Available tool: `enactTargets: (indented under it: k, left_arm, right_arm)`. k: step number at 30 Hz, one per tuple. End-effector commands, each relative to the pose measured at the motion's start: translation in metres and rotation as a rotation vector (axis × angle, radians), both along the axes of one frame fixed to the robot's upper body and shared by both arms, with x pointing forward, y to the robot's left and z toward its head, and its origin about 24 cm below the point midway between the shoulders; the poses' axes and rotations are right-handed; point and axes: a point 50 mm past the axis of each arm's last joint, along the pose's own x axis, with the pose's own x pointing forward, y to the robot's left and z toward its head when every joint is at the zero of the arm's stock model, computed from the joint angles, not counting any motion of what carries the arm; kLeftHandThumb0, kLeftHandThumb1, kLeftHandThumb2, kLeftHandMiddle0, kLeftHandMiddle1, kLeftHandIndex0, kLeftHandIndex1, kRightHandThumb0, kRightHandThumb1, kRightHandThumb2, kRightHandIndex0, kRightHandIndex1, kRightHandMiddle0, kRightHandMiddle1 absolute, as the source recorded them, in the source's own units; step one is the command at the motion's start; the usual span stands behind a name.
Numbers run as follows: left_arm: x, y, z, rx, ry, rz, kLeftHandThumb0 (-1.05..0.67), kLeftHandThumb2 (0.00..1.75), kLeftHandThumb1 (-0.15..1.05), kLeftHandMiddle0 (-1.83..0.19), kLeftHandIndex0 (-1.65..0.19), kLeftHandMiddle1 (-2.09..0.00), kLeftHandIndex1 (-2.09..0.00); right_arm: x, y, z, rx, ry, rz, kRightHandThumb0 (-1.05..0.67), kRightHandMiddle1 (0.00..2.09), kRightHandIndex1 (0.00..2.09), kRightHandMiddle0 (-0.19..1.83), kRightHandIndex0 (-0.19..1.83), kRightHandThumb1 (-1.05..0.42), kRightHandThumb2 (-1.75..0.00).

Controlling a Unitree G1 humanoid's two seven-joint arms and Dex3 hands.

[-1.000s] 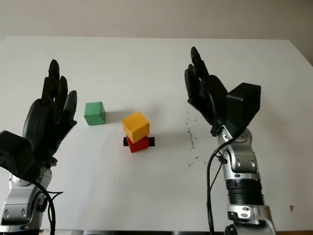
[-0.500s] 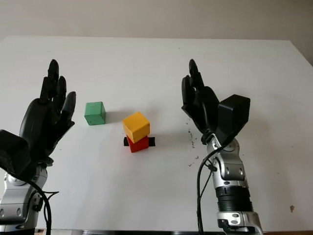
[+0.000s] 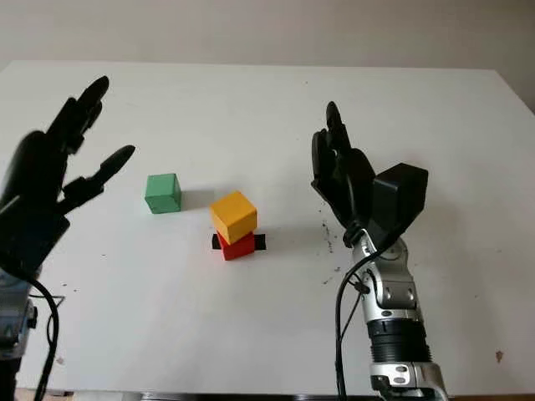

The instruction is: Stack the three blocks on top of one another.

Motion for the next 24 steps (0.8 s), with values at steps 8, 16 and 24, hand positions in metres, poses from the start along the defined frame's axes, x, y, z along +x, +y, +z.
enactTargets:
  k: [8,16,24]
  left_arm:
    - [0.024,0.002,0.021,0.225,0.222,-0.043,-0.66,0.05,0.88,-0.05,-0.29,-0.02,-0.12]
    - [0.033,-0.006,-0.009,0.322,0.342,-0.06,-0.82,0.06,0.94,0.06,-0.14,-0.03,-0.04]
    - [0.039,-0.014,-0.036,0.403,0.405,-0.06,-0.76,0.06,0.93,0.09,-0.13,-0.04,-0.04]
  right_arm:
    - [-0.002,-0.005,0.004,0.005,-0.015,-0.024,-0.76,0.0,0.0,-0.19,-0.19,-1.05,-0.65]
    - [-0.002,-0.005,0.005,0.008,-0.016,-0.034,-0.75,0.0,0.0,-0.19,-0.19,-1.05,-0.64]
    - [-0.002,-0.007,0.004,-0.001,-0.012,-0.03,-0.76,0.0,0.0,-0.19,-0.19,-1.05,-0.63]
